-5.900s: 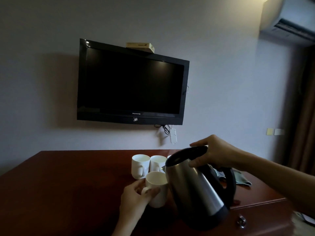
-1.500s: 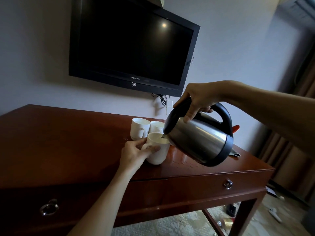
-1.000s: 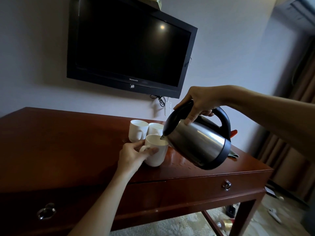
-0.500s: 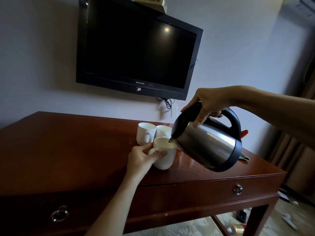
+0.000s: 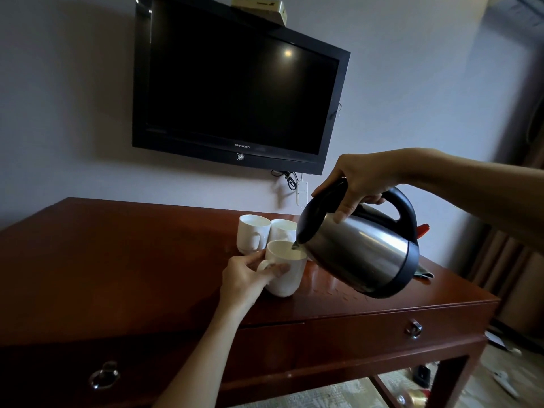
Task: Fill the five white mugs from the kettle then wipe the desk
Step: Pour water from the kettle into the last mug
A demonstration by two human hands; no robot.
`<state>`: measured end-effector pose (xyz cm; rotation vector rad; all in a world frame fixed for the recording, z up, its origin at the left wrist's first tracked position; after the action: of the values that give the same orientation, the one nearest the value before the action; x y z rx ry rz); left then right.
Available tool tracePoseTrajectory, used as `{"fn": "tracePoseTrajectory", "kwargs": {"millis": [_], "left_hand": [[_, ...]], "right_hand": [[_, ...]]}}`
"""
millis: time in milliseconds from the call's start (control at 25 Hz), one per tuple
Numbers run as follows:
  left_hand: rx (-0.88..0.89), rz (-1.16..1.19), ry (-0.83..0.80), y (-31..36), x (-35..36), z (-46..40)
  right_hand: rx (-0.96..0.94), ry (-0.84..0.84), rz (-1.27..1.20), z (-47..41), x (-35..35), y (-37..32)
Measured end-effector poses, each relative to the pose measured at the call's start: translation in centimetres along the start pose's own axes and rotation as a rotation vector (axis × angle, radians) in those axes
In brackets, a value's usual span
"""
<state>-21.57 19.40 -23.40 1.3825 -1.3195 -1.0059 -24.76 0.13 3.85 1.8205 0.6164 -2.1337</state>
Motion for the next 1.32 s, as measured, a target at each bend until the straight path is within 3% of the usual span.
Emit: {"fn": "tracePoseTrajectory", "kwargs": {"millis": [1320], "left_hand": [[0.007, 0.016, -0.014, 0.5, -0.1, 0.3]], "right_hand": [[-0.012, 0.013, -0.006, 0.3, 0.2, 0.4]]}}
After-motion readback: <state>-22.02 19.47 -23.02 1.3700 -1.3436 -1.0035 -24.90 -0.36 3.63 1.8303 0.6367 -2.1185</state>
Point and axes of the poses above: each hand's wrist, its own z-axis away from the middle knuckle, its own x-axis out of the palm, y = z × x, the point moved 1 cm from there along -z, towards the middle knuckle, and after that the axes turned 6 degrees about -x, right-handed, at the moved point
